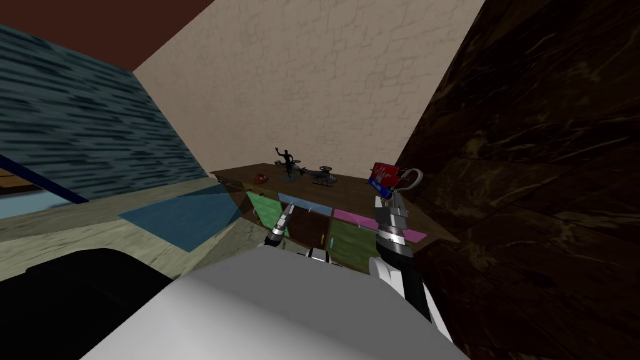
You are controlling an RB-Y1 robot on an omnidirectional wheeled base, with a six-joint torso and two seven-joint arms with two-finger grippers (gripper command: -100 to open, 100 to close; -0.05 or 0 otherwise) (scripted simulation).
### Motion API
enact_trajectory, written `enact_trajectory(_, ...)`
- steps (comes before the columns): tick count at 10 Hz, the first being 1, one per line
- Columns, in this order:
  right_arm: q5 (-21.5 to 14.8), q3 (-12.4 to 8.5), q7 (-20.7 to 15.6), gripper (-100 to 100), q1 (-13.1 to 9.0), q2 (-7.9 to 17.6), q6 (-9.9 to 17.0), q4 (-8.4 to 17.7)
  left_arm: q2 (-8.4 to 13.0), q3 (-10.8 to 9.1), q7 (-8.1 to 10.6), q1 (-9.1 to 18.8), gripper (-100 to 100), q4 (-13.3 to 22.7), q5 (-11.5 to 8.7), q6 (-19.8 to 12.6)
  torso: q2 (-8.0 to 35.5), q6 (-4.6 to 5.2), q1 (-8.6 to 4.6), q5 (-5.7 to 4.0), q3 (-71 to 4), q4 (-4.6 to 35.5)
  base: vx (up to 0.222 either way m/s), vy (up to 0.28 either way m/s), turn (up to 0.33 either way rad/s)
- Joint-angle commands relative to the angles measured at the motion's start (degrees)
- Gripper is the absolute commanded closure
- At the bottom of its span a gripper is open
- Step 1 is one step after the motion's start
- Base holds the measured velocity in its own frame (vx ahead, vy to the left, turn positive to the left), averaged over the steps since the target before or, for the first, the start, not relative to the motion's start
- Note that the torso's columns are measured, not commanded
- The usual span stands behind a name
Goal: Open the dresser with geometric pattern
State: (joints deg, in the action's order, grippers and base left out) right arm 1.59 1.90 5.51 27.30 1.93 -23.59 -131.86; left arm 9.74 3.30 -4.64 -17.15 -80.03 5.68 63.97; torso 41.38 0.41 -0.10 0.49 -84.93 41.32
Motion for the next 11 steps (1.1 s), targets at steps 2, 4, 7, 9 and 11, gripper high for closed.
enact_trajectory(2,0.0,0.0,0.0,0,0.0,0.0,0.0,0.0,-1.4,1.33,-0.59,-0.5,-100,4.3,0.7,1.1,0.0,-0.06,0.01,-0.12,0.0,0.2,-0.006,-0.027,-0.033)
enact_trajectory(4,0.0,0.0,0.0,0,0.0,0.0,0.0,0.0,-1.9,1.44,-0.83,-0.1,-100,6.0,0.7,2.2,0.7,-0.38,0.03,-0.47,0.3,0.9,0.014,-0.036,-0.009)
enact_trajectory(7,0.0,0.0,0.0,0,0.0,0.0,0.0,0.0,-3.9,1.72,-1.48,0.9,-100,10.8,0.8,5.1,1.0,-0.40,0.13,-0.47,0.4,1.0,0.007,-0.018,-0.009)
enact_trajectory(9,0.0,0.0,0.0,0,0.0,0.0,0.0,0.0,-6.0,1.87,-1.83,1.4,-100,13.4,0.9,6.7,0.9,-0.41,0.09,-0.49,0.4,1.0,-0.001,-0.018,-0.008)
enact_trajectory(11,0.0,0.0,0.0,0,0.0,0.0,0.0,0.0,-8.6,1.98,-2.09,1.8,-100,15.2,0.9,7.8,0.9,-0.41,0.09,-0.49,0.3,1.0,0.003,-0.015,-0.008)
